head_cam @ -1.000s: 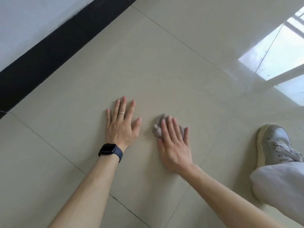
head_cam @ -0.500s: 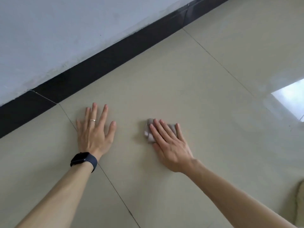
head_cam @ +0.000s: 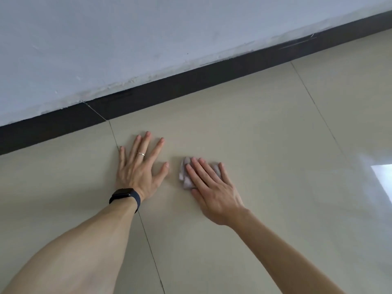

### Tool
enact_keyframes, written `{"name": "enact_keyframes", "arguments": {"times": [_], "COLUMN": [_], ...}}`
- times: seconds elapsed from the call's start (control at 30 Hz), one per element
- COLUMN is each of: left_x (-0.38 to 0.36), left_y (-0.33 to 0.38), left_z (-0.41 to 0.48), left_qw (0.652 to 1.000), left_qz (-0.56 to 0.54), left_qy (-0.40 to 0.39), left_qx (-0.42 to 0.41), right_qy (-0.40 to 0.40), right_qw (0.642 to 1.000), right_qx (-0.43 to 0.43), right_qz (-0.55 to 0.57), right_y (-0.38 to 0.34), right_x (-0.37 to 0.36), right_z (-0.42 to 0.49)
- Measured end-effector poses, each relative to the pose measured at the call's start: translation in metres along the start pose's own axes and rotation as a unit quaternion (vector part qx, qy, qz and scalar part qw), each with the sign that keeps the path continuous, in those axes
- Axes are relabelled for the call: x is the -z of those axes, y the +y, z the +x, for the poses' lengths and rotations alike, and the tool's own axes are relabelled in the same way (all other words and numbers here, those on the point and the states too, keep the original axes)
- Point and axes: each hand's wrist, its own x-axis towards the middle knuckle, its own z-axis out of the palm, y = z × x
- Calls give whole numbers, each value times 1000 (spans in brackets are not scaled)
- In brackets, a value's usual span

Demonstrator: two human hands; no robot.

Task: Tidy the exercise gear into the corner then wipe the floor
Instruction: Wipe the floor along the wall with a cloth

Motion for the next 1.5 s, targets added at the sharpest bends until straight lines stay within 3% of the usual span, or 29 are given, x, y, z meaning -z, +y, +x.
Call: {"name": "enact_keyframes", "arguments": {"times": [0.03, 0.07, 0.13, 0.2, 0.23, 0.27, 0.3, 0.37, 0.43, 0.5, 0.53, 0.57, 0.63, 0.67, 0.73, 0.77, 0.8, 0.9, 1.0, 1.07, 1.1, 1.13, 1.17, 1.23, 1.27, 1.33, 1.43, 1.5], "left_x": [2, 4, 5, 2, 0, -1, -1, 0, 1, 1, 1, 2, 2, 2, 0, -1, -2, -1, 0, -1, -1, -1, -1, -1, -2, -2, 0, 1], "left_y": [-1, -2, -3, -3, -3, -3, -2, -3, -2, 0, 1, 1, 1, 1, 0, 0, 1, 1, -4, -2, -1, 0, 2, 2, 1, 0, 1, 1], "left_z": [1, 2, 0, 0, 1, 4, 7, 10, 8, 5, 6, 7, 9, 10, 7, 6, 6, 9, 7, 5, 7, 9, 10, 12, 11, 10, 10, 10], "left_qw": [1000, 1000, 1000, 1000, 1000, 1000, 1000, 999, 999, 999, 999, 999, 999, 999, 999, 999, 999, 999, 999, 999, 1000, 1000, 1000, 1000, 1000, 999, 999, 999], "left_qz": [0, 0, 5, 9, 12, 16, 22, 27, 24, 21, 20, 20, 22, 22, 21, 21, 20, 15, 21, 22, 19, 14, 11, 15, 20, 22, 8, -1], "left_qy": [-4, -6, -9, -7, -7, -8, -13, -22, -26, -25, -24, -23, -24, -25, -28, -27, -26, -29, -26, -19, -15, -12, -11, -11, -15, -20, -23, -21], "left_qx": [1, 2, 3, 2, 3, 2, 1, 4, 11, 9, 9, 8, 7, 6, 8, 9, 10, 7, 15, 17, 18, 19, 18, 17, 18, 23, 26, 25], "right_qy": [-3, 7, 32, 62, 85, 105, 111, 88, 22, -5, 7, 24, 51, 59, 101, 122, 141, 160, 32, -1, 17, 36, 50, 81, 91, 86, 9, -40], "right_qw": [1000, 1000, 982, 909, 871, 849, 850, 917, 990, 998, 995, 996, 992, 967, 885, 857, 852, 908, 997, 994, 993, 997, 996, 943, 921, 941, 998, 993], "right_qx": [27, -5, -186, -405, -475, -509, -505, -383, -134, 58, 86, 62, -114, -247, -447, -490, -493, -379, -60, 107, 107, 43, -73, -318, -371, -321, -58, 101], "right_qz": [-11, -20, 0, 69, 90, 100, 100, 74, 27, -35, -54, -65, -34, 12, 86, 100, 102, 72, 35, -23, -48, -48, -25, 53, 78, 57, -3, -43], "right_y": [21, 45, 95, 134, 141, 138, 126, 86, 50, 59, 75, 96, 139, 155, 163, 151, 130, 48, 2, 34, 59, 83, 105, 130, 123, 85, 15, 13], "right_x": [9, 18, 37, 58, 62, 62, 58, 43, 30, 28, 32, 38, 55, 68, 81, 78, 69, 35, 17, 25, 31, 39, 49, 60, 57, 37, 6, 1], "right_z": [8, 17, 39, 69, 84, 98, 108, 109, 94, 85, 91, 100, 128, 143, 177, 193, 207, 213, 164, 148, 151, 158, 164, 167, 160, 129, 45, 8]}}
